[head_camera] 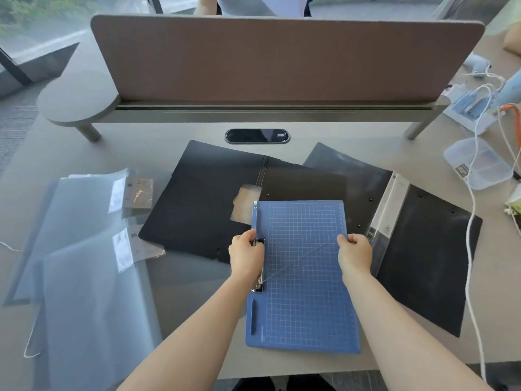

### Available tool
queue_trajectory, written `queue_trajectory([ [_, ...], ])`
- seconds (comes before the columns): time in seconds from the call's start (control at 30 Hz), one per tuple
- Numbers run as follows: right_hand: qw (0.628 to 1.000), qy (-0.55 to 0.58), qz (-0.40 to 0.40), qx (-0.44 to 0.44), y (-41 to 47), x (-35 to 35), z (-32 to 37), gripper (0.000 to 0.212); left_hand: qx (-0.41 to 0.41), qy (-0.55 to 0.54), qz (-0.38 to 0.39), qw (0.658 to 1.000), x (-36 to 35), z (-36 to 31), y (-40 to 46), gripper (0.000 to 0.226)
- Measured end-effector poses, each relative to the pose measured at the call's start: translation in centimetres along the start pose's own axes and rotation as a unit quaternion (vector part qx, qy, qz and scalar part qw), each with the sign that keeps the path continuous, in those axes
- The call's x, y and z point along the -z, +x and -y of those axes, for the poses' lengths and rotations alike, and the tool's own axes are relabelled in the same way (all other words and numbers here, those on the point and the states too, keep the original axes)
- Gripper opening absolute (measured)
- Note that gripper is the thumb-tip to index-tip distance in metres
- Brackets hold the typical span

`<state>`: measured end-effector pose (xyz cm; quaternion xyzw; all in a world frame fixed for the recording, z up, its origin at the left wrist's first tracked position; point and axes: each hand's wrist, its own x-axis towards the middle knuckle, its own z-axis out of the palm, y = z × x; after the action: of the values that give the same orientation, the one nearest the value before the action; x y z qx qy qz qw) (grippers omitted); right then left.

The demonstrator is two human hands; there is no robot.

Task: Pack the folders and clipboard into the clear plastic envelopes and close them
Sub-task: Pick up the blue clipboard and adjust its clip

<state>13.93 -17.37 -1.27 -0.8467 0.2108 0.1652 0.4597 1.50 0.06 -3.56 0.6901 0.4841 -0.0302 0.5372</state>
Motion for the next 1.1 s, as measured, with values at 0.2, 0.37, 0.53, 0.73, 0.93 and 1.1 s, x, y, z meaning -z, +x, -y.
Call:
queue_trajectory([
  [0.2,0.999,0.044,-0.020,0.008,1.3,2.4,0.1,0.013,-0.035,0.017,-0.042,0.998,1.3,-2.2,-1.0,0.043],
  [0.37,0.996,0.081,-0.030,0.007,3.7,5.9,0.7,0.015,-0.078,0.111,-0.077,0.988,1.2,-3.2,-0.8,0.041],
  [0.53,0.997,0.074,-0.032,0.001,6.6,9.1,1.6,0.020,-0.083,0.198,-0.101,0.971,0.3,-4.4,-0.5,0.042],
  [0.73,0.998,0.054,-0.022,-0.023,10.2,11.2,1.5,0.025,-0.071,0.250,-0.120,0.958,-0.8,-5.7,0.3,0.046],
  [0.93,0.999,0.019,-0.018,-0.028,12.3,11.8,0.4,0.024,-0.043,0.271,-0.128,0.953,-1.9,-6.6,0.9,0.047],
  [1.1,0.998,-0.061,0.009,0.012,13.4,11.9,0.2,0.029,-0.031,0.299,-0.142,0.943,-2.1,-6.7,1.6,0.050],
])
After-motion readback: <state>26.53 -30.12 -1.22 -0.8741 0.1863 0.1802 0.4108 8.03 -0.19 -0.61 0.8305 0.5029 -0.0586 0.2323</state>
